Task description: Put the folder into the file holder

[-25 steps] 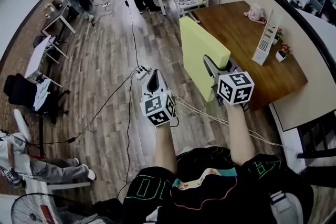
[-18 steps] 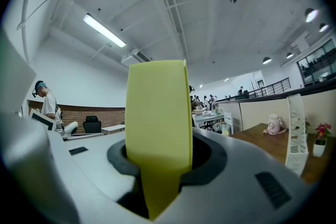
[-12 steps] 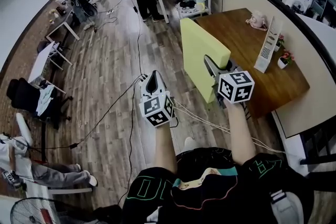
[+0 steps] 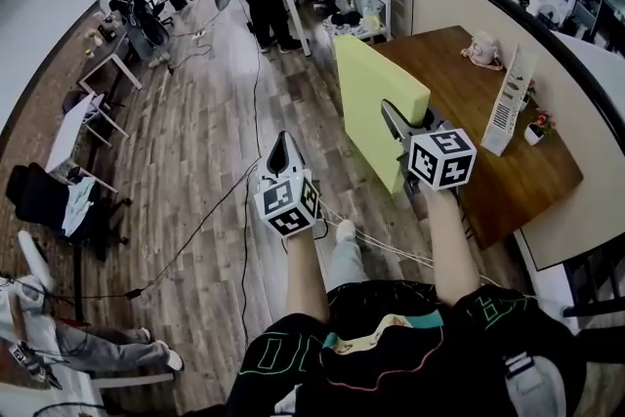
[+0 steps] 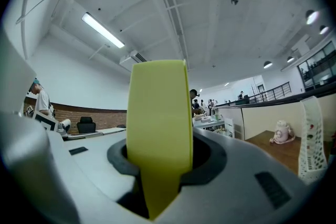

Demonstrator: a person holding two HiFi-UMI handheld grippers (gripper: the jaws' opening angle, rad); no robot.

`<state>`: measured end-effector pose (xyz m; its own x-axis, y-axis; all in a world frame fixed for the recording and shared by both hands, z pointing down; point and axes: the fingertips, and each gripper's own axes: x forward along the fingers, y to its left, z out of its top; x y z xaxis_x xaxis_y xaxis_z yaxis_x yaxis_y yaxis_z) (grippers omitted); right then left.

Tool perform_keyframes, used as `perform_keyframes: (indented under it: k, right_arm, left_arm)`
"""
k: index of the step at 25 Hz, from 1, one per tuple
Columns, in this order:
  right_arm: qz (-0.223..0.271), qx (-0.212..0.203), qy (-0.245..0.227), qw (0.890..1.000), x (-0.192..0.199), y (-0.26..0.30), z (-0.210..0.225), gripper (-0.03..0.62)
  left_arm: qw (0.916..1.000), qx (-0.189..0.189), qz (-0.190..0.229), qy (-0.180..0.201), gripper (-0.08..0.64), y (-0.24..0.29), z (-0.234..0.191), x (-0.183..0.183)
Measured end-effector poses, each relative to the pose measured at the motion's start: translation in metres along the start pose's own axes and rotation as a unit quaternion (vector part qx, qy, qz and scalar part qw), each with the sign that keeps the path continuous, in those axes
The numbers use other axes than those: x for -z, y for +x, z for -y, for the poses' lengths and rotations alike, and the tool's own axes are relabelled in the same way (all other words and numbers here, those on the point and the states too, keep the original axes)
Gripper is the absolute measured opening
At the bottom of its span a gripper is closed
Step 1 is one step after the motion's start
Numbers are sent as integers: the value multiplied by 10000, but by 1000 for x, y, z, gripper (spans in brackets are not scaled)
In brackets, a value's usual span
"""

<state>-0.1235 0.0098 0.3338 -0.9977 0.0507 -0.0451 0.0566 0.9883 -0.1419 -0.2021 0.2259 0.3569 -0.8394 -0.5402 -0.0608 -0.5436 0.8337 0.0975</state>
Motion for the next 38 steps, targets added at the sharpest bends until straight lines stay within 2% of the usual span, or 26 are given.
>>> perform_keyframes:
  k: [6,15,22,29,33,38]
  right_arm:
    - [-140,159,-2,9998,25,94,40,156]
    - [-843,400,437,9947,87,243,78,156]
    - [-1131,510,281,9919,102,333,96,156]
    - [-1432,692,262,9869,118,362,121,156]
    - [-1385,1011,296,9847,108,357,156,156]
    - [-1098,1544,443,9809,89,332,195,156]
  left_arm:
    - [9993,220,-214,-200,-5,107,-29,38]
    - [9930,350,-1057,-392,-5,246,-86,97]
    - [9882,397,-1326,-651,-5,327,-124,128]
    - [9816,569,-1609,-860,-5,374,-118,155]
    - [9765,946,-1711,-911,-5,403,-86,158]
    - [9709,1501,-1704,-765,-5,429,-38,152]
